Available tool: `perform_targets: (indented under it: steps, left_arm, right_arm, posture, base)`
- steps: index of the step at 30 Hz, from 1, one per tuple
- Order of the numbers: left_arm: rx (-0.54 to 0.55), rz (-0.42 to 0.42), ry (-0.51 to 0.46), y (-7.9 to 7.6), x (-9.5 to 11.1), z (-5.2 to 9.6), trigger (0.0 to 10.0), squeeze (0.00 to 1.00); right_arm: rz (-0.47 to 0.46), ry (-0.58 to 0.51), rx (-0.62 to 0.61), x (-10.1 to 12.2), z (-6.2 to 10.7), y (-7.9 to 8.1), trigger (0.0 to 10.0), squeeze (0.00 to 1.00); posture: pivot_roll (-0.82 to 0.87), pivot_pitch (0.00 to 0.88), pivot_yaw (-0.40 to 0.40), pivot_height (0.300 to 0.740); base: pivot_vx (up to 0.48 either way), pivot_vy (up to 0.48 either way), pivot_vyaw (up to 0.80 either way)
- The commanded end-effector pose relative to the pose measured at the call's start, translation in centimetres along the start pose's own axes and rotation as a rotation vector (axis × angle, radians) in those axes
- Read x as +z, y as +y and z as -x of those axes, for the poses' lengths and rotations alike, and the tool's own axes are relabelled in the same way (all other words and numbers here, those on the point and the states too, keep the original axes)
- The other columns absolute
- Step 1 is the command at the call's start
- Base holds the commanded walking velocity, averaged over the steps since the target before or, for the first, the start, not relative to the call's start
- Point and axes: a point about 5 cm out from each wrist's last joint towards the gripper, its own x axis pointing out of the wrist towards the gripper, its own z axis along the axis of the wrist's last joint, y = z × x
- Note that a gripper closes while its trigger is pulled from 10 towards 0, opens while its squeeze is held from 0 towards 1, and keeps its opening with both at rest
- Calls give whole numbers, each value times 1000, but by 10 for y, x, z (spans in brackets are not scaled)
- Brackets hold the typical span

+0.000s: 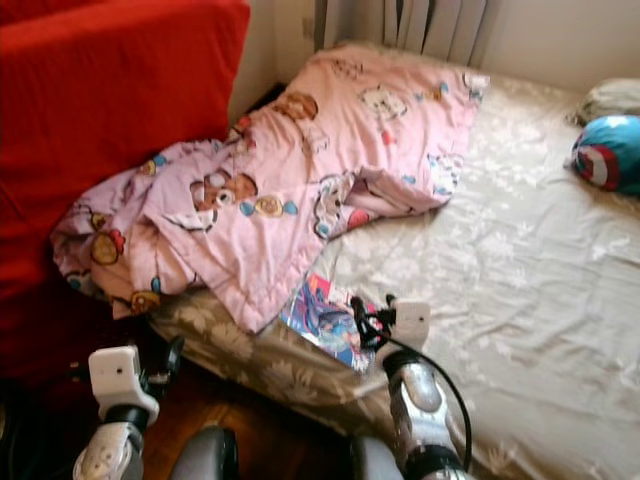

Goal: Clean up the room

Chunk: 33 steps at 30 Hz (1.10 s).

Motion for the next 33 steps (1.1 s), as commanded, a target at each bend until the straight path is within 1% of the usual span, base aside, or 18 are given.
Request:
perform_targets:
  steps: [1,4,13,17,20,22,27,30,33]
  left_arm:
    - [11,21,26,0,-7,4,10000,0]
    - [8,19,31,1,-9,6,10000,0]
    - [-6,21,37,0,-11,8,10000,0]
    - [5,52,42,-2,-13,8,10000,0]
    - [4,48,39,-1,-12,8,10000,0]
    - [4,47,39,0,-12,9,10000,0]
    - [-1,34,46,1,-13,12,10000,0]
    - [0,33,46,2,-13,14,10000,0]
    - [0,31,48,2,-13,14,10000,0]
  right_arm:
    - [-5,20,-8,-8,7,-2,10000,0]
    - [-16,26,2,-12,8,2,10000,0]
    - [-14,45,-9,-16,11,1,10000,0]
    - [-39,65,-13,-20,13,0,10000,0]
    - [-43,86,-5,-24,13,3,10000,0]
    - [-44,104,4,-26,13,5,10000,0]
    - [-46,110,12,-26,10,9,10000,0]
    - [-23,139,8,-26,7,9,10000,0]
    - [-23,132,12,-25,7,10,10000,0]
  posture:
    - [85,96,-62,613]
    - [85,100,-56,613]
    - [81,108,-50,613]
    - [94,123,-55,613]
    - [104,133,-56,613]
    - [109,139,-55,613]
    - [117,154,-53,613]
    - [122,168,-52,613]
    - [123,176,-53,604]
  base:
    - [0,0,0]
    - [0,0,0]
    - [0,0,0]
    - [0,0,0]
    - [0,0,0]
    - [0,0,0]
    - [0,0,0]
    - [0,0,0]
    - [0,0,0]
